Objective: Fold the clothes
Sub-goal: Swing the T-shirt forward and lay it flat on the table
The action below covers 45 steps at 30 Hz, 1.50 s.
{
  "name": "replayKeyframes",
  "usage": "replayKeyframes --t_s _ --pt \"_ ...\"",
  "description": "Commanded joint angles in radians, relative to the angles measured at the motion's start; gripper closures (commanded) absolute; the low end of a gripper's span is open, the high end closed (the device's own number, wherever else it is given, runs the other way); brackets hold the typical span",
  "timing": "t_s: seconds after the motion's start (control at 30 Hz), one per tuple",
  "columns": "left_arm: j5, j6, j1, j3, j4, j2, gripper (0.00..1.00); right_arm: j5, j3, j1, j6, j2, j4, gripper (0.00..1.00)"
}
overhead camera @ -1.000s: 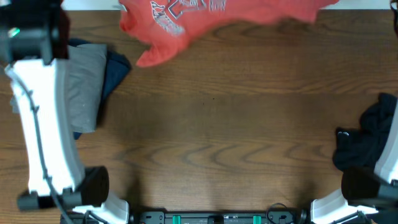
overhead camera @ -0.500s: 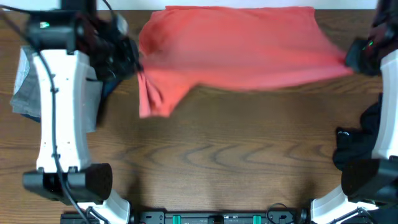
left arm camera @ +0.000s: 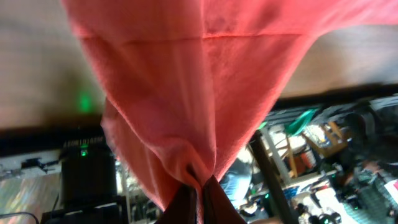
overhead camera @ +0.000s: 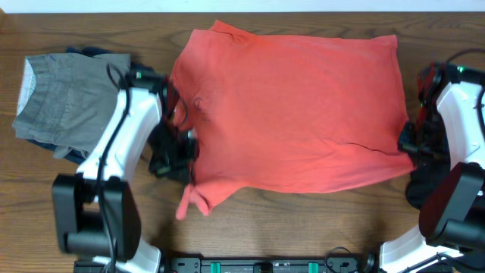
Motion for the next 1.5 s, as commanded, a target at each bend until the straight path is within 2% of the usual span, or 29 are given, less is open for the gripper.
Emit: replayKeyframes --t_s 0.0,0.17,0.3,0.4,0.53,0.67,0.77,1.1,1.47 --pt "-0.039 -0.017 0.002 -0.133 0.024 -0.136 0.94 0.021 -0.083 -0.026 0.047 -0.027 0.019 0.99" --pt "-0.06 -0.101 0.002 -0.258 0.119 -0.298 0.94 -0.016 -0.177 -0.04 0.047 -0.079 0.075 0.99" --pt "-0.06 -0.158 0.002 -0.267 0.205 -0.381 0.94 -0.018 -0.201 -0.048 0.047 -0.113 0.117 0.99" --pt "-0.06 -0.17 0.002 -0.267 0.343 -0.412 0.94 -0.048 -0.201 -0.048 0.046 -0.115 0.192 0.99" --pt "-0.061 -0.246 0.016 -0.267 0.531 -0.402 0.94 -0.082 -0.201 -0.048 0.047 -0.113 0.351 0.99" --pt "-0.119 -0.325 0.052 -0.267 0.623 -0.366 0.94 -0.081 -0.202 -0.057 0.047 -0.113 0.48 0.99" --pt "-0.12 -0.337 0.091 -0.267 0.671 -0.324 0.94 -0.085 -0.201 -0.07 0.047 -0.113 0.541 0.99" --pt "-0.105 -0.348 0.174 -0.267 0.819 -0.183 0.94 -0.085 -0.202 -0.078 0.046 -0.09 0.637 0.99" --pt "-0.025 -0.348 0.206 -0.267 0.967 -0.169 0.94 -0.121 -0.202 -0.077 0.025 0.009 0.701 0.99"
